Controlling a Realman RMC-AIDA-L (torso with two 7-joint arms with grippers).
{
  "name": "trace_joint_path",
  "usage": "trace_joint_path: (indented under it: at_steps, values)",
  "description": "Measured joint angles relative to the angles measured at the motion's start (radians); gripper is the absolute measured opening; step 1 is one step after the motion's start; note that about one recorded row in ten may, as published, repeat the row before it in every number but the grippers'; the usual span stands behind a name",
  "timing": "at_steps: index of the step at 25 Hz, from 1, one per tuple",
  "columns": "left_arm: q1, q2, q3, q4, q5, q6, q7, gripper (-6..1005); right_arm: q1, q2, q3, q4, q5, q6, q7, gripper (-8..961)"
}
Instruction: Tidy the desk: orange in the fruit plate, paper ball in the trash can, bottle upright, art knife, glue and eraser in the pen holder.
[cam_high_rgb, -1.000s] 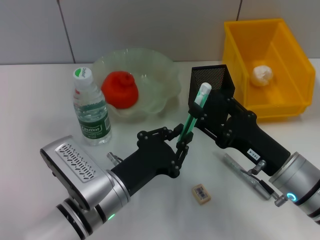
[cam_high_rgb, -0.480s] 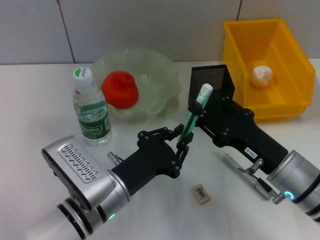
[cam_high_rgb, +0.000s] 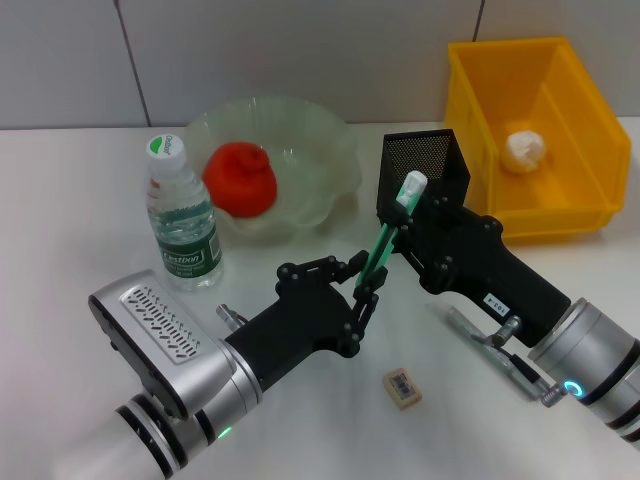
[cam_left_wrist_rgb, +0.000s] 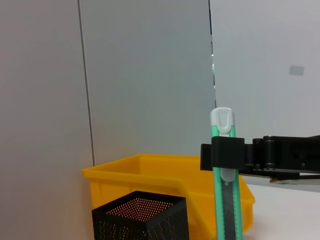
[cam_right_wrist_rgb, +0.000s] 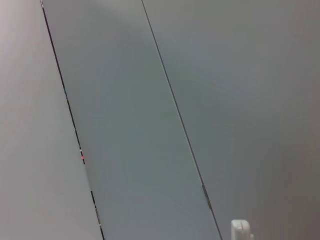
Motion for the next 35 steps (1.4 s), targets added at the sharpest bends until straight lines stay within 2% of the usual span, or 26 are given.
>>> trace_joint_path:
  at_steps: [5, 16, 21, 31, 35]
  values:
    - [0.000, 0.000, 0.000, 0.000, 0.002, 0.000, 0.000, 238, 0.000, 0.000, 0.001, 0.001, 0.000, 0.001, 0.000, 325]
    - [-0.001, 0.000, 0.004, 0.001, 0.000, -0.002, -0.001, 241, 0.002, 0.000, 0.001, 0.001, 0.000, 0.002, 0.000, 236]
    - [-0.002, 0.000, 0.005, 0.001, 0.000, -0.004, -0.001, 243, 0.002, 0.000, 0.001, 0.000, 0.000, 0.003, 0.000, 161]
    - [-0.011, 0.000, 0.003, -0.003, 0.006, -0.005, -0.007, 246, 0.003, 0.000, 0.001, -0.003, 0.002, 0.003, 0.000, 161]
    - [-0.012, 0.000, 0.000, -0.005, 0.006, -0.005, -0.014, 399, 0.004, 0.000, 0.001, -0.003, 0.003, 0.003, 0.000, 161]
